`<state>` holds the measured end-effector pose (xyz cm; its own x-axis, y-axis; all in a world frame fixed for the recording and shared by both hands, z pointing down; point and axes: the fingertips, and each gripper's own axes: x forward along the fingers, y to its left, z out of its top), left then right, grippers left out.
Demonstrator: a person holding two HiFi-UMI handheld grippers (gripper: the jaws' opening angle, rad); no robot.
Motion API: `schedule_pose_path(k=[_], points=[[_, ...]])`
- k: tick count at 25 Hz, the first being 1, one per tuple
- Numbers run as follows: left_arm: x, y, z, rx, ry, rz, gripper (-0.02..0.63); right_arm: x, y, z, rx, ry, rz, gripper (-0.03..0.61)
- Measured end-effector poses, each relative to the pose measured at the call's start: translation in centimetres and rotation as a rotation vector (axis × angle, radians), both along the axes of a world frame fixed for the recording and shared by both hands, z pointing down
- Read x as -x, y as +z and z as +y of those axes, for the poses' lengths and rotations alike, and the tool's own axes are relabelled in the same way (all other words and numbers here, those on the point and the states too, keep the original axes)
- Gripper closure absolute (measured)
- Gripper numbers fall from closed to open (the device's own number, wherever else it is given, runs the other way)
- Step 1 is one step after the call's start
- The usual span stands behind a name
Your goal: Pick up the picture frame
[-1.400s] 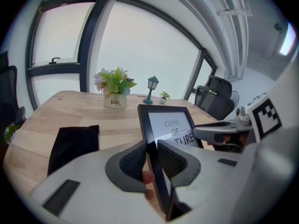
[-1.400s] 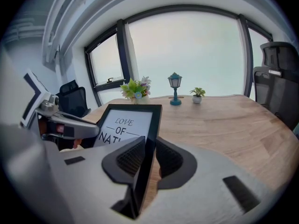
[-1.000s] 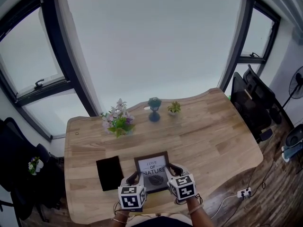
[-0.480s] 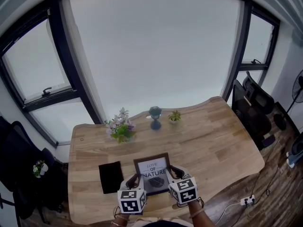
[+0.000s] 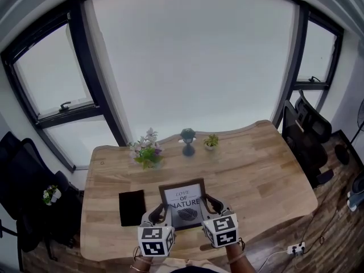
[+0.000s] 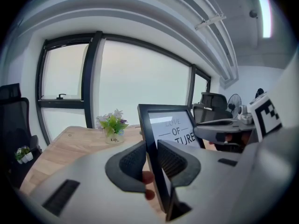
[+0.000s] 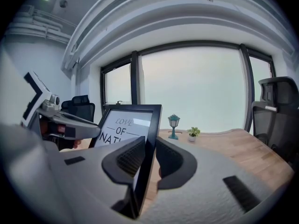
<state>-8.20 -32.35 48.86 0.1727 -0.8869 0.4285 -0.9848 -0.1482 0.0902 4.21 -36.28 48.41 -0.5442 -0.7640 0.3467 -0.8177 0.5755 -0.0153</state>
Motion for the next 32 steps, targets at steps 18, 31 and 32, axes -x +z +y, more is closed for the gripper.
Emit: schedule_pose_path(k=[18, 31, 32], points=[[-3.1, -5.9, 2.6, -0.150, -0.045, -0.042, 0.543, -3.1, -6.3, 2.7, -0.173, -0.024, -0.057, 0.506], [-3.4, -10.3, 2.3, -0.248, -0.034, -0.061, 0.543, -3.5, -11.0, 3.0, -0.285, -0.003, -0.082, 0.506], [-3.3, -10.6, 2.2, -0.256, -0.029, -0.064, 0.543, -3.4, -11.3, 2.9, -0.292, 0.002, -0.085, 0.506]])
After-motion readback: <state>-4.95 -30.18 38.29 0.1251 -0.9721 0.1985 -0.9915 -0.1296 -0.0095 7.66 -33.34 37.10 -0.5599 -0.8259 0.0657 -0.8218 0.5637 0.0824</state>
